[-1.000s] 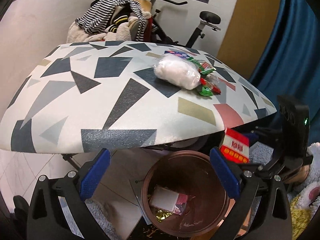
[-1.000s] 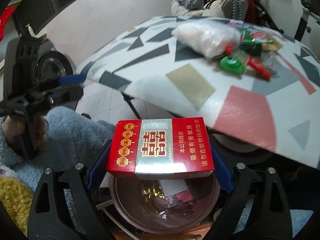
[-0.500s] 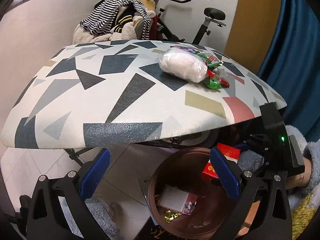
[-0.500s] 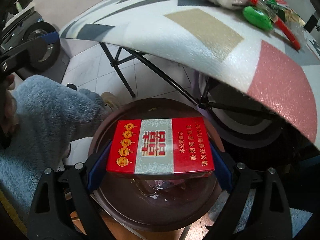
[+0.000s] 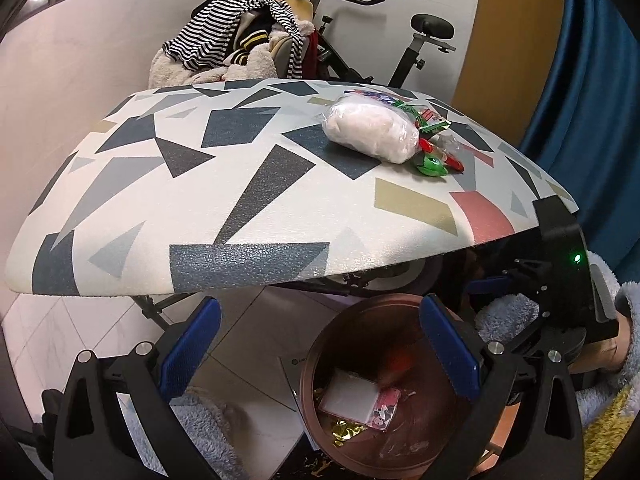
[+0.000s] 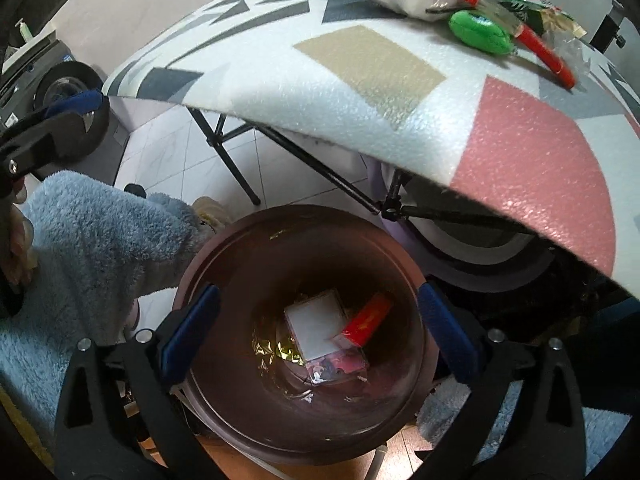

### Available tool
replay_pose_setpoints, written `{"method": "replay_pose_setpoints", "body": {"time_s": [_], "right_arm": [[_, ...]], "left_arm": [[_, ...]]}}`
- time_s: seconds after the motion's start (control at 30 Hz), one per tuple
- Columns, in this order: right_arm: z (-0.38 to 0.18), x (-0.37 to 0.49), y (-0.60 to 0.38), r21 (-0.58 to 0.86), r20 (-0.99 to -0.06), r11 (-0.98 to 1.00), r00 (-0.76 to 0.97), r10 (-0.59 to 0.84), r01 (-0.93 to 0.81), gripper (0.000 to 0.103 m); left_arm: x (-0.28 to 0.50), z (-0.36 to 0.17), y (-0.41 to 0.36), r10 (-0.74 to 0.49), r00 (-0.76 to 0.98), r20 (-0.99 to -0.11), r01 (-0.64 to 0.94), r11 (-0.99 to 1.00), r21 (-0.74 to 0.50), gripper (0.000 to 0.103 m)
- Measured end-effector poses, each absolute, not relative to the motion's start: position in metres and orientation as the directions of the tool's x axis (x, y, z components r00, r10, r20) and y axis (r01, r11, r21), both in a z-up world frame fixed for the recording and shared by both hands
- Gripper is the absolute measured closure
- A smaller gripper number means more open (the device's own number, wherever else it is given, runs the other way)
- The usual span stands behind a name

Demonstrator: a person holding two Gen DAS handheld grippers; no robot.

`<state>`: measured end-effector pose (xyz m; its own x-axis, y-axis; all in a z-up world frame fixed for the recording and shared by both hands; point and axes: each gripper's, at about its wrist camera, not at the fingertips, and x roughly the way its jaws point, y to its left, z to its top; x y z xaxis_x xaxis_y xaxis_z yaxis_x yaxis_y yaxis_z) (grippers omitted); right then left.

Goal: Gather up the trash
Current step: 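Lower the red cigarette box into the brown bin and open the right tool, then raise both tools back over the trash on the table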

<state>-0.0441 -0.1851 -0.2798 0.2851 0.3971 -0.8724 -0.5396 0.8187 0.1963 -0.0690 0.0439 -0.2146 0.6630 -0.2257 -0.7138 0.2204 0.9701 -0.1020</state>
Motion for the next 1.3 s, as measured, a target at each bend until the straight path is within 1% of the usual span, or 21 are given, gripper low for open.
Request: {"method": "replay_pose_setpoints", "body": {"time_s": [0.23,0.37,0.47,0.5,0.6,0.73,0.8,0.97,1.07,1.2,1.27,1.3], "right_arm": [[-0.259,-0.044,-0.199,0.229,-0.816,0.826,0.362,0.451,-0.515,0.006],[-0.241,-0.039,-0.215,0.251,-0.771,0.834,0.419,0.479,-0.491,0.006],[-0.218,-0.038,-0.234,0.308,-0.679,0.826,0.499,0.539,-0.473,0.006],[-0.207,-0.037,-0.244,0.328,-0.632,0.822,0.539,0.557,-0.465,0.006],[-0.190,-0.035,-0.259,0.326,-0.579,0.833,0.603,0.549,-0.446,0.005],[-0.170,-0.025,-0.275,0.315,-0.567,0.847,0.630,0.530,-0.429,0.006],[-0.158,-0.022,-0.282,0.261,-0.563,0.872,0.668,0.486,-0.415,0.006],[-0.137,-0.015,-0.294,0.183,-0.529,0.900,0.732,0.429,-0.395,0.006],[-0.130,-0.008,-0.299,0.158,-0.523,0.914,0.754,0.399,-0.374,0.006],[-0.122,0.004,-0.306,0.109,-0.521,0.942,0.789,0.325,-0.317,0.005],[-0.121,0.009,-0.309,0.124,-0.523,0.937,0.781,0.342,-0.327,0.006],[-0.121,0.016,-0.313,0.156,-0.530,0.926,0.762,0.372,-0.344,0.006]], "left_arm": [[-0.069,-0.214,0.043,-0.215,0.665,-0.716,0.217,0.972,-0.090,0.006],[-0.072,-0.209,0.040,-0.214,0.682,-0.700,0.228,0.971,-0.075,0.006],[-0.071,-0.203,0.041,-0.216,0.699,-0.682,0.228,0.971,-0.074,0.006],[-0.071,-0.202,0.042,-0.219,0.704,-0.676,0.228,0.971,-0.077,0.006],[-0.067,-0.199,0.045,-0.215,0.713,-0.667,0.218,0.973,-0.081,0.006],[-0.062,-0.193,0.047,-0.207,0.729,-0.652,0.213,0.974,-0.072,0.006],[-0.060,-0.190,0.048,-0.209,0.737,-0.643,0.218,0.974,-0.066,0.006],[-0.052,-0.178,0.050,-0.200,0.758,-0.621,0.218,0.975,-0.047,0.006],[-0.045,-0.167,0.052,-0.199,0.774,-0.601,0.217,0.975,-0.043,0.006],[-0.035,-0.156,0.050,-0.195,0.784,-0.589,0.227,0.974,-0.020,0.006],[-0.029,-0.150,0.048,-0.202,0.782,-0.590,0.242,0.970,-0.012,0.006],[-0.027,-0.148,0.047,-0.209,0.779,-0.591,0.251,0.968,-0.011,0.006]]}}
